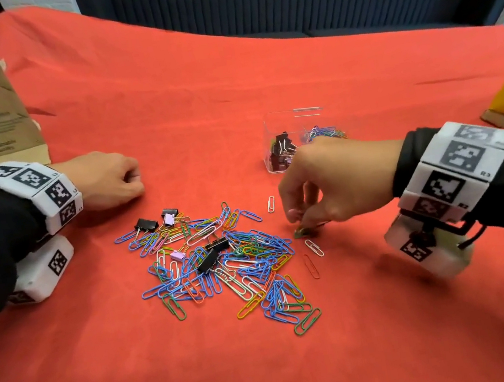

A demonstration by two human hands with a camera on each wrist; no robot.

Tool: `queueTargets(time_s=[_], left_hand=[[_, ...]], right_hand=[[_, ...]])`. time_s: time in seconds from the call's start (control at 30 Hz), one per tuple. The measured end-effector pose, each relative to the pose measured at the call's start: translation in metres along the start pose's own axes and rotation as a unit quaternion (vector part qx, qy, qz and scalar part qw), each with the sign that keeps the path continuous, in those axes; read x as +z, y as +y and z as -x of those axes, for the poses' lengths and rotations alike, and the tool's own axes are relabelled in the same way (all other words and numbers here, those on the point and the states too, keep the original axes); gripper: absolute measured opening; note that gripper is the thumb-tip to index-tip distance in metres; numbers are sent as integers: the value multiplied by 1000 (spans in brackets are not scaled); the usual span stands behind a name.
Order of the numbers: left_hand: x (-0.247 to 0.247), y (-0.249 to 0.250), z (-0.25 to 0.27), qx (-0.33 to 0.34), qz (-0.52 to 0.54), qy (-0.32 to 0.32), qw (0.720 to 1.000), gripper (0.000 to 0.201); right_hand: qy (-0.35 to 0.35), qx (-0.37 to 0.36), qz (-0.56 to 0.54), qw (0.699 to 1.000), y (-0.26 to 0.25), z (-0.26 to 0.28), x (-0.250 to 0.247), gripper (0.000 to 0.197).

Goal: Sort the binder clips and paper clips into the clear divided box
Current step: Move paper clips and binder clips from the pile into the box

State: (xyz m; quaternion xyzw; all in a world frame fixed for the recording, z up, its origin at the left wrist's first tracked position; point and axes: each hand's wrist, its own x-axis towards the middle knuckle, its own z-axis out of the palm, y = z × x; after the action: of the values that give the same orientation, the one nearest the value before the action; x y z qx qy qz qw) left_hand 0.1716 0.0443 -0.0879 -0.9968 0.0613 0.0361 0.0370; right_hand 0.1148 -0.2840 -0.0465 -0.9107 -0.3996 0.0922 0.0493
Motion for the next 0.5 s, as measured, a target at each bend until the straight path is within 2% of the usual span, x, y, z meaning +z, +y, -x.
queueTargets(time_s=[0.2, 0.4, 0.5], left_hand=[[2, -3, -3, 8, 0, 0, 1000, 19], [3, -5, -4, 11, 0, 3, 1000, 19], [4, -5, -4, 9, 4, 5, 1000, 19]], right_hand=[[57, 77, -37, 995, 29, 12, -31, 17], [226, 151, 2, 962, 72, 13, -69, 20], [269, 175, 34, 946, 86, 3, -72, 20]])
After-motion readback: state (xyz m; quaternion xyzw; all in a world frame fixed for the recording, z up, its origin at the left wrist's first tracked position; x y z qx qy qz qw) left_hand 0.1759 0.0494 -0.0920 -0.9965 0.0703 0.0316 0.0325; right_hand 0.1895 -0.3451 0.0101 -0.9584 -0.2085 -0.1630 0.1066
